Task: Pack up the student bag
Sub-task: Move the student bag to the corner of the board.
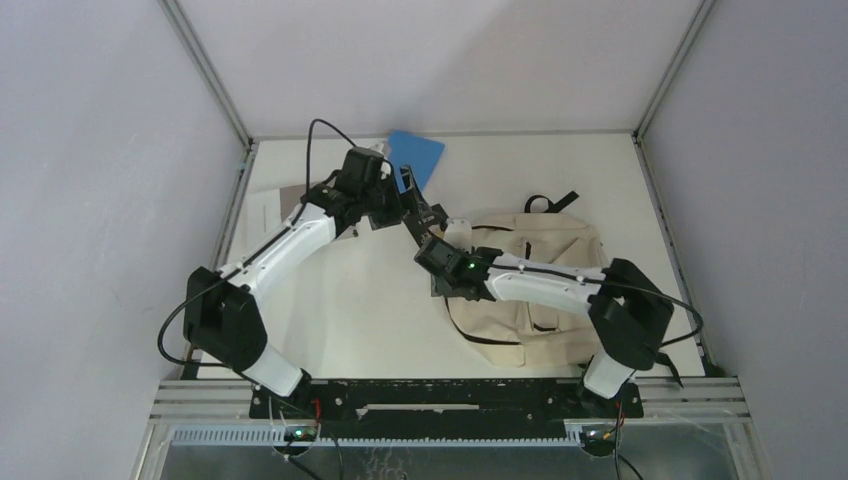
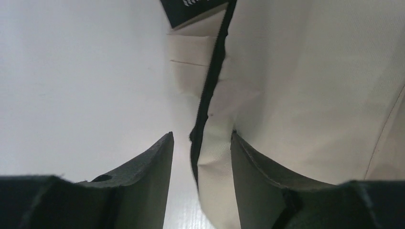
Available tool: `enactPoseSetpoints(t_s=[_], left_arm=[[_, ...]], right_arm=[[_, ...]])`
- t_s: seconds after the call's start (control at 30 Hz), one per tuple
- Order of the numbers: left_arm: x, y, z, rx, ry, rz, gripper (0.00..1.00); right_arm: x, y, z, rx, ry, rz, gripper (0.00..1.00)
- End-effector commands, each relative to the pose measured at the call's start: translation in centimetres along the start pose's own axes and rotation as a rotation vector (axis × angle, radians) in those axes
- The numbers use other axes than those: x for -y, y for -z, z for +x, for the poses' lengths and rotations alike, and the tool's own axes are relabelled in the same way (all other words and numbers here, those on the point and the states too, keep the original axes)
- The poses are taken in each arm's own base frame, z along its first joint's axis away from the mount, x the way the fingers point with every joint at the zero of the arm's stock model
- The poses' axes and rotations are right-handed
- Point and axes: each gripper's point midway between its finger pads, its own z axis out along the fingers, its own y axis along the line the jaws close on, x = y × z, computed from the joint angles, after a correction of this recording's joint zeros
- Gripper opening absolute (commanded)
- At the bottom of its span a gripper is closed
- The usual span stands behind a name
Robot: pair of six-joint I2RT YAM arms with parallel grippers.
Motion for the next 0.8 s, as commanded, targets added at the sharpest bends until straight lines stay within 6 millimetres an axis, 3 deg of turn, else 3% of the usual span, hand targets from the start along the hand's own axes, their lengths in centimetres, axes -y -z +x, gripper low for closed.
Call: enactPoseSetpoints(t_s=[0.0, 0.27, 0.33, 0.43, 0.5, 0.63, 0.77], left_arm=[[-1.7, -1.1, 0.5, -0.026, -0.04, -0.066, 0.84], [-5.2, -1.6, -1.0, -0.013, -0.055, -0.225, 0.84], [-6.1, -1.4, -1.7, 0.005, -0.076, -0.281, 0.84], [-6.7, -1.6, -2.4, 0.013, -0.084, -0.317, 0.84], [-7.2, -1.8, -2.9, 0.021, -0.079, -0.34, 0.84], [-8.1, -2.3, -4.3, 0.052, -0.084, -0.402, 0.85], [-10.3, -2.3, -6.1, 0.074, -0.08, -0.484, 0.83]], right_arm=[[2.1, -1.8, 0.1, -0.017, 0.021, 0.09, 0.55], [12.1, -0.7, 3.4, -0.05, -0.08, 0.237, 0.52], [14.2, 0.0, 4.1, -0.052, -0.105, 0.251, 0.52], [15.7, 1.3, 3.7, -0.033, -0.133, 0.244, 0.53], [15.9, 2.2, 2.9, -0.008, -0.132, 0.217, 0.55], [13.5, 4.1, 0.8, 0.069, -0.144, 0.057, 0.66], [11.8, 5.5, -0.3, 0.104, -0.165, -0.025, 0.72]])
